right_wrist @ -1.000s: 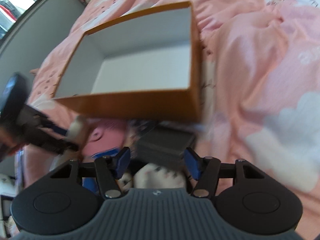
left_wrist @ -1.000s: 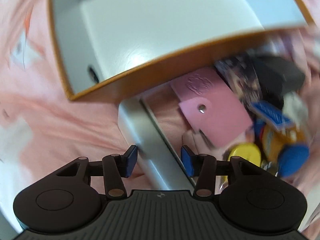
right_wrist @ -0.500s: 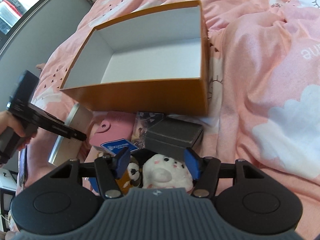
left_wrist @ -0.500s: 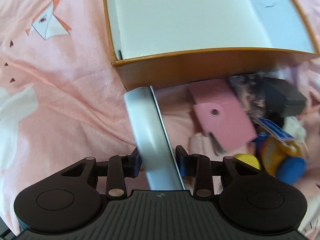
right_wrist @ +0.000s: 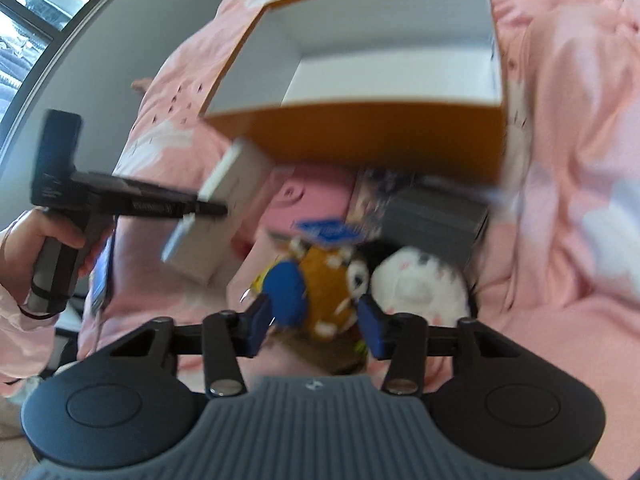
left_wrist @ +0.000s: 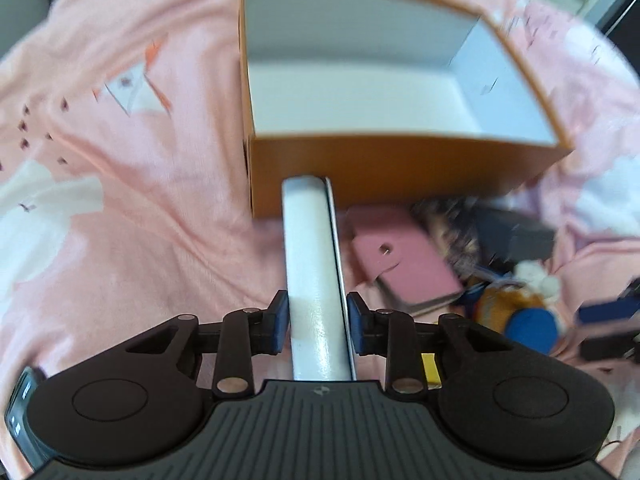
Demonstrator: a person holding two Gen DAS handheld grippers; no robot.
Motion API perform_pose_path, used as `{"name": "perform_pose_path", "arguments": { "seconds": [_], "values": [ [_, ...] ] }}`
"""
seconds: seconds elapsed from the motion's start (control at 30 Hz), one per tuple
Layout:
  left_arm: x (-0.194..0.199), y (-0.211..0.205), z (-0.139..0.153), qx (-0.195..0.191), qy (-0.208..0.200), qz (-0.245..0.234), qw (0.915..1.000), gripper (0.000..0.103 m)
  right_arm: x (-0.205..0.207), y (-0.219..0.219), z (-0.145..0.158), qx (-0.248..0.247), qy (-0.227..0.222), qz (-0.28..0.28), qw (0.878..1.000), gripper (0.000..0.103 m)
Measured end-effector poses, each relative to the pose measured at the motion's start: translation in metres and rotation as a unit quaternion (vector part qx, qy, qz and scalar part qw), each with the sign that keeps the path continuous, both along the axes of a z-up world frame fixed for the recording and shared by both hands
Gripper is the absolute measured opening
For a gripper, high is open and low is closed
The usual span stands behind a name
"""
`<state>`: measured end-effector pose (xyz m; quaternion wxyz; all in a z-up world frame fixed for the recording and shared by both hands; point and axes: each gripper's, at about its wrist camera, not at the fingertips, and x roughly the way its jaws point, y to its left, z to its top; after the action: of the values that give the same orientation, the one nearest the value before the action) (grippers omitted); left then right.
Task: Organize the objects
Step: 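Grasp the white glasses case with the left tool and lift it, then grasp the small gold cardboard box with the right tool while the left tool holds the glasses case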
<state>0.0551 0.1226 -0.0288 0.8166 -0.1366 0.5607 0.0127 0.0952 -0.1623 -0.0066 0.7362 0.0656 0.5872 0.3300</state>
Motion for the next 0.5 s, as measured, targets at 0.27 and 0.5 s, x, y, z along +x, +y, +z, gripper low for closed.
{"name": "perform_pose_path", "arguments": {
  "seconds": [0.27, 0.5],
  "values": [
    [-0.046, -0.003, 0.036, -0.053, -0.107, 0.047, 0.9918, 0.033, -0.027, 0.023, -0.005, -0.032, -0.018, 0.064, 0.997, 0.047],
    [-0.075, -0.009, 0.036, -0.069, -0.136, 0.073, 0.9856, 0.033, -0.017, 0.036, -0.04, -0.041, 0.057, 0.009, 0.997, 0.057]
  ]
}}
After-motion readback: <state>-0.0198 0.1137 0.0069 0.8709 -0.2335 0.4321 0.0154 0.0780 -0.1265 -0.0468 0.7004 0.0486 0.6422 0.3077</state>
